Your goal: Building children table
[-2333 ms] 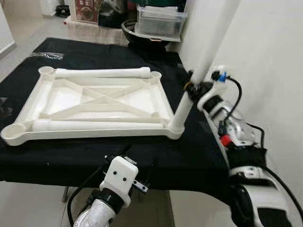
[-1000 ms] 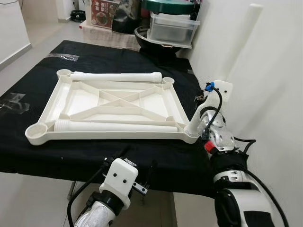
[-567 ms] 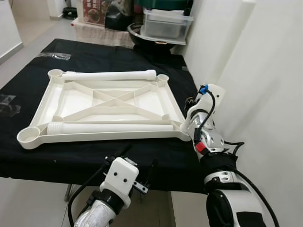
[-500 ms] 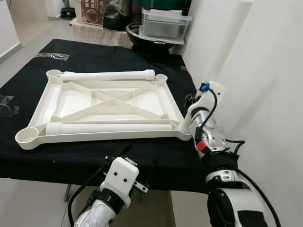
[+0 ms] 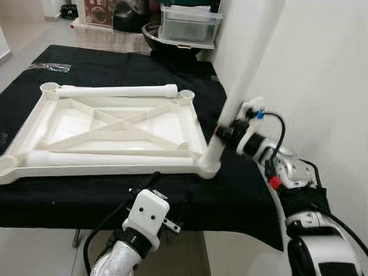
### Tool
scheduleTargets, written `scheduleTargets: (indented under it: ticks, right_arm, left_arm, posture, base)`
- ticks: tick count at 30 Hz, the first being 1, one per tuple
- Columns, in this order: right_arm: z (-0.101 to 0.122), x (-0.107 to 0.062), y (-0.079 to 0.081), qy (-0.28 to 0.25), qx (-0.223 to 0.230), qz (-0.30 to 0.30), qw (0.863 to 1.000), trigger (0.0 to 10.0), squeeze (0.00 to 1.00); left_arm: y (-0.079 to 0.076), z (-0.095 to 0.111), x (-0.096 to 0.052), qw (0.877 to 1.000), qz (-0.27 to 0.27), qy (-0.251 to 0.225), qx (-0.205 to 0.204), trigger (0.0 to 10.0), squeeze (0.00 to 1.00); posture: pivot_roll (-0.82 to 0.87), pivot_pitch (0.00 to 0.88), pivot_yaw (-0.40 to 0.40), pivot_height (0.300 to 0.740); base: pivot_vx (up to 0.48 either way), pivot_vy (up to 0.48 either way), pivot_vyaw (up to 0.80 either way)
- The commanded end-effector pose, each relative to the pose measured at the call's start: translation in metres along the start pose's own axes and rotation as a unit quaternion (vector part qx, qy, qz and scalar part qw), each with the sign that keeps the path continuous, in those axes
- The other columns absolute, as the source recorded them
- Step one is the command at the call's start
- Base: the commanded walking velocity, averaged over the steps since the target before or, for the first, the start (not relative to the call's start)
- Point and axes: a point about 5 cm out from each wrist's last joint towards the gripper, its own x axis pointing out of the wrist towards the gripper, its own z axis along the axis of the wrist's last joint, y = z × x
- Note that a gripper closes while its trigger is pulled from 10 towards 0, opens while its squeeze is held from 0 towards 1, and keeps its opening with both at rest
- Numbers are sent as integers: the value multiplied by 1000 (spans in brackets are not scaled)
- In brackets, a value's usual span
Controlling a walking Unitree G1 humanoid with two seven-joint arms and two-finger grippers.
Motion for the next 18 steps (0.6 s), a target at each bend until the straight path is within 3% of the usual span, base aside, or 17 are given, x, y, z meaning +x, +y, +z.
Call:
scheduleTargets:
  ticks: [1,5,6,7,10,11,16,17,18]
  right_arm:
    - [-5,11,17,18,-3,88,996,10000,0]
    - [-3,20,26,11,-8,136,991,10000,0]
    - [-2,21,27,10,-7,144,989,2392,0]
    - [0,26,26,3,-6,132,991,0,0]
    - [1,29,25,-1,-4,122,993,0,0]
    - [5,36,18,-22,-6,42,999,0,0]
    - [6,36,12,-35,-5,-17,999,0,0]
    - [7,35,3,-42,0,-78,996,0,0]
    - [7,35,3,-42,0,-78,996,0,0]
  left_arm:
    - [-2,-2,-1,1000,-4,8,-4,10000,0]
    - [-2,-2,-1,1000,-3,9,-5,10000,0]
    - [-2,-2,-1,1000,-3,9,-5,10000,0]
    - [-2,-3,-1,1000,-4,10,-5,10000,0]
    - [-2,-3,-1,1000,-4,10,-5,10000,0]
    - [-3,-3,-2,1000,-4,11,-5,10000,0]
    - [-3,-3,-2,1000,-4,10,-5,10000,0]
    - [-3,-4,-2,1000,-4,10,-5,10000,0]
    - [-3,-4,-2,1000,-4,10,-5,10000,0]
  posture:
    - [110,92,-162,740]
    - [112,91,-161,740]
    - [112,91,-161,740]
    - [116,86,-163,740]
    - [116,86,-163,740]
    - [119,80,-164,740]
    - [115,73,-162,740]
    - [111,69,-161,740]
    - [111,69,-161,740]
  base:
    - [0,0,0]
    - [0,0,0]
    - [0,0,0]
    - [0,0,0]
    - [0,0,0]
    - [0,0,0]
    - [0,0,0]
    - [0,0,0]
    - [0,0,0]
